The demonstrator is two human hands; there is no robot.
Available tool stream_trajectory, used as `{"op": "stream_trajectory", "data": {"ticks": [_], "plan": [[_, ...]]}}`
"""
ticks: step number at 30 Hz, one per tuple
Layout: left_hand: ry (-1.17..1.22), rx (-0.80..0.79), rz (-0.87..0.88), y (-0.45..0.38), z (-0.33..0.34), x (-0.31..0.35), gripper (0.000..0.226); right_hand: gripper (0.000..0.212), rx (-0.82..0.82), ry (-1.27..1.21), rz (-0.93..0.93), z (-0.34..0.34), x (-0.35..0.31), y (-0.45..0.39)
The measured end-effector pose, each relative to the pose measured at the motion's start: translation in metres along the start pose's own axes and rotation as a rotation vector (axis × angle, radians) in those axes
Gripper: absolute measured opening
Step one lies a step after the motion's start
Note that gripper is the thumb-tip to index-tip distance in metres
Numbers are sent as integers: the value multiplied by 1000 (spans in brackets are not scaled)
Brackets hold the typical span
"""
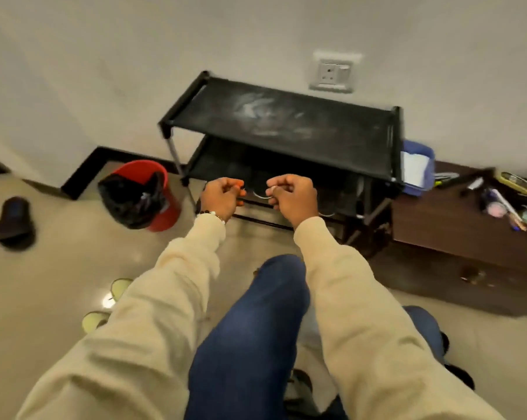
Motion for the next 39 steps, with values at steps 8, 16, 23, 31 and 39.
{"op": "stream_trajectory", "data": {"ticks": [8, 16, 23, 31, 39], "plan": [[-4, 300, -279, -5, -146, -131, 22, 13, -479, 345, 145, 201, 23, -26], [58, 497, -737, 44, -219, -303, 20, 18, -736, 721, 382, 338, 153, -27], [73, 426, -1027, 90, -204, -428, 22, 32, -1048, 1019, 319, 397, 248, 5], [-3, 441, -1287, 91, -181, -482, 51, 64, -1259, 1066, 312, 420, 329, 19], [-193, 432, -1304, 79, -188, -453, 35, 62, -1244, 1033, 266, 413, 302, 14]]}}
Point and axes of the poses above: each hand's wrist, its own y-axis away from the middle knuckle, its own z-axis out of the palm, x = y × z, the point moved 3 cm from there along -y, towards the middle knuckle, and after that the axes turned 10 degrees about z, right-handed, at the moved point
